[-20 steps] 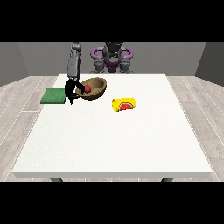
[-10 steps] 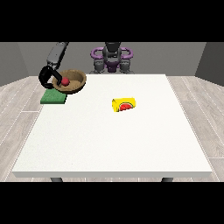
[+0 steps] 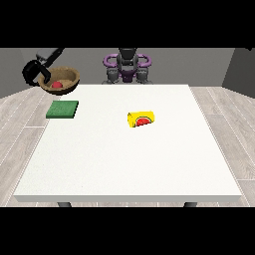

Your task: Pick the cup and pour the ball into the bowl, then pick the bowl and place it on the pad

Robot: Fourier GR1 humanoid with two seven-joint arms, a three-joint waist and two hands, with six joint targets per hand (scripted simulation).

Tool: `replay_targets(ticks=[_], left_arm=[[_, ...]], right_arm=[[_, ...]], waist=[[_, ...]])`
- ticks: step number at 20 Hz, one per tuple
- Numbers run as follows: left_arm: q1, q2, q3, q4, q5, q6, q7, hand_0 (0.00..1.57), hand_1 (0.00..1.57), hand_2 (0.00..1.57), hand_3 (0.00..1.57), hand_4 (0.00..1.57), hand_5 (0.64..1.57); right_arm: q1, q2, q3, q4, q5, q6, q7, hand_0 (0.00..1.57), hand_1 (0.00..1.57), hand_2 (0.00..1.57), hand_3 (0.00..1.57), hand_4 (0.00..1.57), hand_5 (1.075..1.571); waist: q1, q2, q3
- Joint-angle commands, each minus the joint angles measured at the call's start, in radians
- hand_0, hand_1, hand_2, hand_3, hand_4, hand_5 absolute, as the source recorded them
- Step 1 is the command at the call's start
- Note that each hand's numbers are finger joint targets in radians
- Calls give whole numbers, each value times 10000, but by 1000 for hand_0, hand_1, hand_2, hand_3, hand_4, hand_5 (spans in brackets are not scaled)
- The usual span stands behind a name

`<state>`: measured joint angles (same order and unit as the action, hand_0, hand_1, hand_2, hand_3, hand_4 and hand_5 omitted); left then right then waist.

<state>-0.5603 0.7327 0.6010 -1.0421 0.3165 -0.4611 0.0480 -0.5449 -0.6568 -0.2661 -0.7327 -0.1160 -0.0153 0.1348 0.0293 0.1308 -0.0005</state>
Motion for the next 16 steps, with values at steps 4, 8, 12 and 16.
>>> replay_targets(ticks=[4,8,12,16], left_arm=[[391,147,-37,-27,131,-163,-582,0,0,0,0,1210,1555],[181,85,-165,-263,342,-91,-383,0,0,0,0,1212,1553],[286,157,-114,80,188,-94,-1073,0,0,0,0,1205,1556],[328,105,-328,137,110,110,-1038,0,0,0,0,1203,1557]], right_arm=[[177,-593,-540,659,-135,717,-724,1571,1571,1571,381,1123,1568],[-106,-44,-929,1219,-431,152,-856,1571,1571,1571,453,1069,1566],[53,809,-747,1070,-454,105,-1507,1571,1571,1571,454,1044,1570],[-264,1040,-709,1154,-504,-64,-1011,1571,1571,1571,552,1023,1571]], waist=[[203,387,10],[524,664,15],[282,1036,11],[262,599,10]])
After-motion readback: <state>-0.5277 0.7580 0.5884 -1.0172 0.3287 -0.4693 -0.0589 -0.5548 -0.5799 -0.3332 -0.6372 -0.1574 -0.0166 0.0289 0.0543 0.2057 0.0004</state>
